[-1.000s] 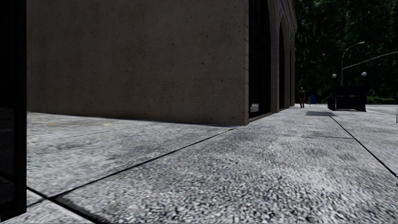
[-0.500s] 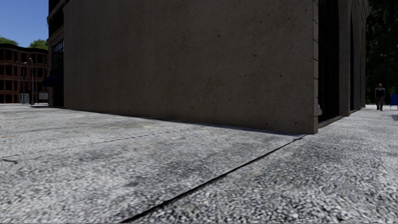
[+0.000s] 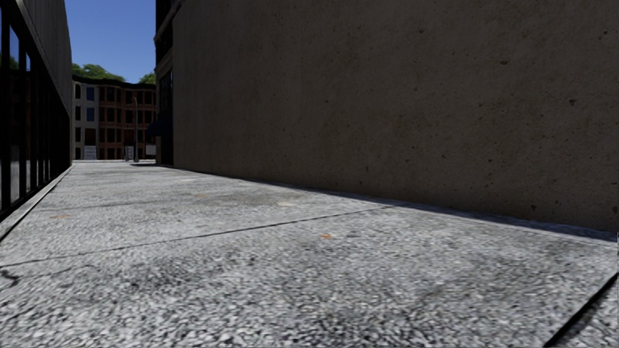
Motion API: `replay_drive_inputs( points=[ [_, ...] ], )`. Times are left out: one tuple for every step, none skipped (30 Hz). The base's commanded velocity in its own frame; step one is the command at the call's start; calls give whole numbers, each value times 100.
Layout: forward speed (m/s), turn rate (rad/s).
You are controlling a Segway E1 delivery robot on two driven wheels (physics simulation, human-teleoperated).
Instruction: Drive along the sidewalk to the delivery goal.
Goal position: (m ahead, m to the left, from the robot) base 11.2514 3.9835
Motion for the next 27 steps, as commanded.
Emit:
replay_drive_inputs(
  points=[
    [200,49],
    [200,49],
    [200,49],
    [200,49],
    [200,49],
    [200,49],
    [200,49],
    [200,49],
    [200,49],
    [200,49],
    [200,49],
    [200,49],
    [200,48],
    [200,48],
    [200,48],
    [200,48],
    [200,46],
    [200,40],
    [200,33],
    [200,33],
    [200,0],
    [200,0],
    [200,0],
    [200,0],
    [200,0],
    [200,0],
    [200,0]
  ],
)
